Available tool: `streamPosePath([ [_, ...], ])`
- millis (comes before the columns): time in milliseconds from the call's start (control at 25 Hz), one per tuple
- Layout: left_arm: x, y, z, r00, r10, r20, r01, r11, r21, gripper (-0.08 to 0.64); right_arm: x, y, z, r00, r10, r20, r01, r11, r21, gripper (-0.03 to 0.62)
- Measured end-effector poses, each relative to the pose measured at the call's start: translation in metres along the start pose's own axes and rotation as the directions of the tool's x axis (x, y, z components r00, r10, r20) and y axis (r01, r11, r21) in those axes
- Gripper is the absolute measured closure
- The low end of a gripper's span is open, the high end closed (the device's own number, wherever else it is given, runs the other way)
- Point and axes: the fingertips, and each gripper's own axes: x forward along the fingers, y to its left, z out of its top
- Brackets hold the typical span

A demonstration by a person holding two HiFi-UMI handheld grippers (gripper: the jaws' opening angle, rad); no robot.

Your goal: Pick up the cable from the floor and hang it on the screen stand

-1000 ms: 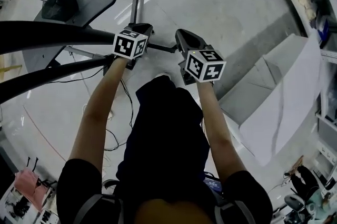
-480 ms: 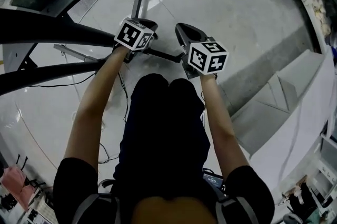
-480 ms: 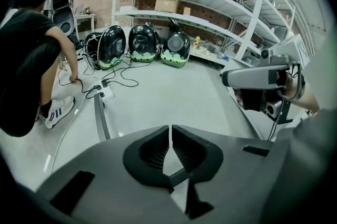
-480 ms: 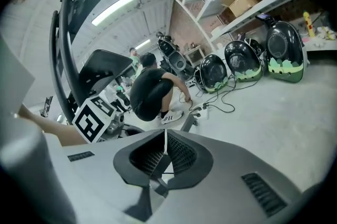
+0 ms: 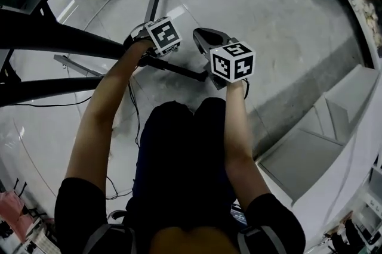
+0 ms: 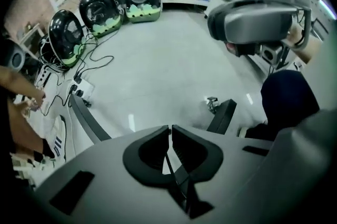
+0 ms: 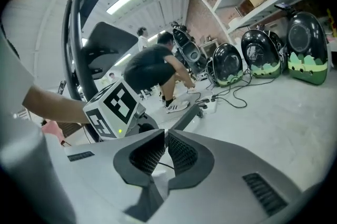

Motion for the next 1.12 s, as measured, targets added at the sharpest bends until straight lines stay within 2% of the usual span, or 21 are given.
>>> streamPosePath([
  [160, 0.021, 0.001, -0.008, 0.994, -0.006, -0.108, 0.015, 0.996, 0.084, 0.552, 0.003, -0.026, -0.013, 0.997, -0.077, 0.02, 0.075, 0.995, 0.065, 0.566],
  [280, 0.045, -0.007, -0.011, 0.989, -0.075, -0.131, 0.09, 0.99, 0.113, 0.544, -0.001, -0.037, -0.012, 0.99, -0.11, 0.086, 0.096, 0.984, 0.15, 0.566],
  [360, 0.059, -0.009, -0.013, 0.981, -0.111, -0.16, 0.132, 0.982, 0.133, 0.483, -0.001, -0.04, -0.012, 0.988, -0.12, 0.094, 0.104, 0.983, 0.151, 0.566],
  [440, 0.072, -0.008, -0.02, 0.968, -0.12, -0.222, 0.159, 0.973, 0.168, 0.443, -0.001, -0.042, -0.011, 0.988, -0.131, 0.085, 0.12, 0.986, 0.118, 0.566],
  [520, 0.087, -0.006, -0.03, 0.95, -0.104, -0.294, 0.169, 0.965, 0.202, 0.44, -0.002, -0.043, -0.01, 0.987, -0.134, 0.092, 0.124, 0.986, 0.112, 0.566],
  [720, 0.14, 0.0, -0.057, 0.912, -0.061, -0.406, 0.164, 0.961, 0.224, 0.44, -0.008, -0.048, -0.007, 0.982, -0.1, 0.16, 0.065, 0.976, 0.21, 0.566],
  [880, 0.161, 0.011, -0.061, 0.912, -0.011, -0.411, 0.135, 0.952, 0.275, 0.47, -0.018, -0.056, -0.004, 0.974, -0.129, 0.186, 0.085, 0.97, 0.228, 0.566],
  [1040, 0.167, 0.02, -0.068, 0.896, 0.017, -0.444, 0.123, 0.951, 0.283, 0.476, -0.022, -0.059, -0.003, 0.97, -0.133, 0.203, 0.083, 0.968, 0.235, 0.566],
  [1120, 0.169, 0.024, -0.066, 0.9, 0.039, -0.434, 0.104, 0.948, 0.3, 0.492, -0.023, -0.059, -0.003, 0.97, -0.135, 0.203, 0.085, 0.968, 0.235, 0.566],
])
